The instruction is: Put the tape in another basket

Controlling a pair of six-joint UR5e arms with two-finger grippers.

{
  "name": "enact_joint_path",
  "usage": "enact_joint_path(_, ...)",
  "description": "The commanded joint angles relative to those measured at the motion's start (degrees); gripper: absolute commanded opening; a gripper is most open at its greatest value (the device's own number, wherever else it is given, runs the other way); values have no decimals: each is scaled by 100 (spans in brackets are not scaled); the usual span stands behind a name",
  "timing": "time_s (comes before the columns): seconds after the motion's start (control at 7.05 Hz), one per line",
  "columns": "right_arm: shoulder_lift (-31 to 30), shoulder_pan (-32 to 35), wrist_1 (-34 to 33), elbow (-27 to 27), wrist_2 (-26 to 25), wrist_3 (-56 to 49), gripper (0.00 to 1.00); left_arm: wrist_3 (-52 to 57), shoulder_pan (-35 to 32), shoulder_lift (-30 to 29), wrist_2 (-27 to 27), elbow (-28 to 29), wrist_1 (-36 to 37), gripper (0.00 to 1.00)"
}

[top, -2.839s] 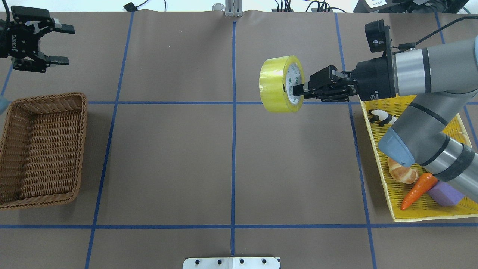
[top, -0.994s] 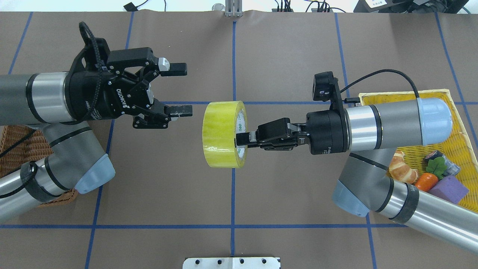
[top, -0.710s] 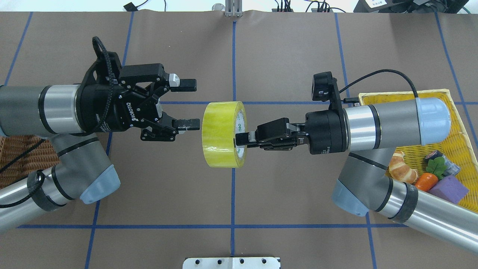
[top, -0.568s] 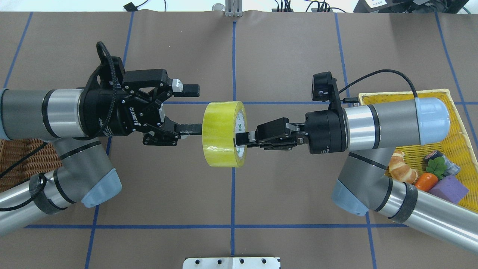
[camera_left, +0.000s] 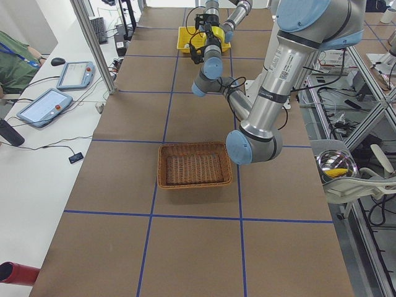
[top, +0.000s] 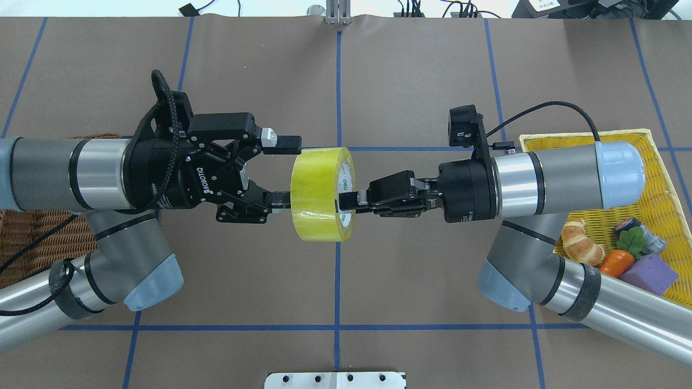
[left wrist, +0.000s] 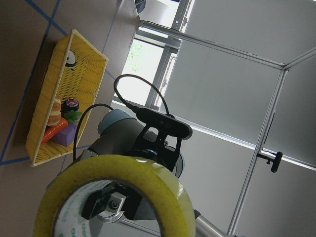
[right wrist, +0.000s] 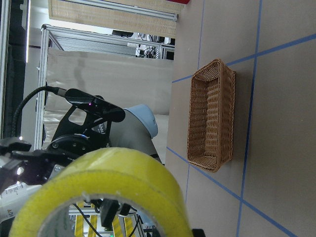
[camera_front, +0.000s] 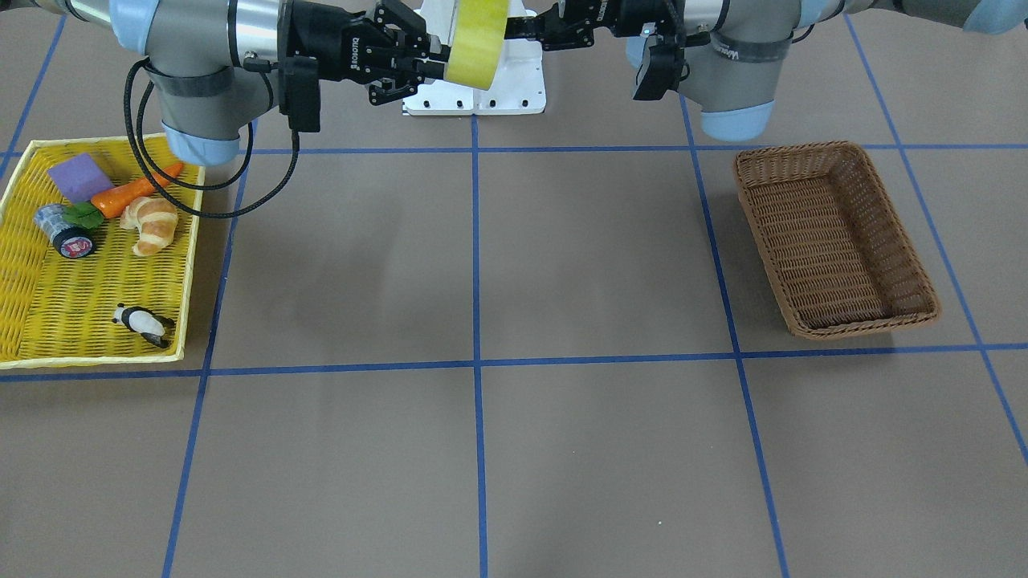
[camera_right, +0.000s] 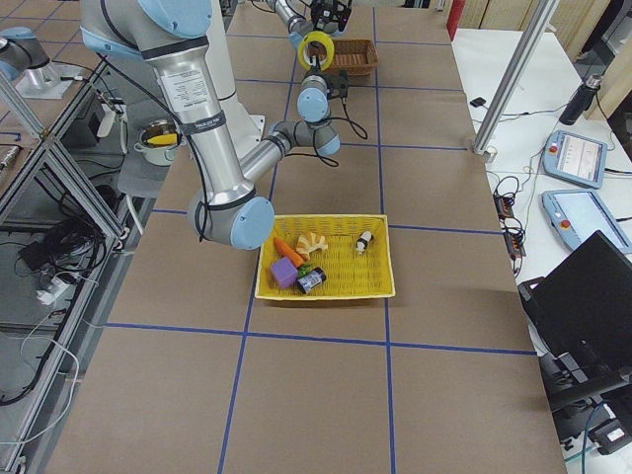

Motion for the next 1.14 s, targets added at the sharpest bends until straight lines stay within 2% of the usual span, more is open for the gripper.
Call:
enact_joint_path(0.0, 33, -69, -3, -22, -16, 0, 0, 7, 22, -15, 0, 1, 6, 91)
enact_joint_path(0.71, 60, -104, -3, -49, -42, -18, 0, 16, 48, -15, 0, 10, 24, 77)
enact_joint_path(0.99, 60, -131, 6, -49, -51, -18, 0, 42, 57, -15, 0, 36, 24, 77)
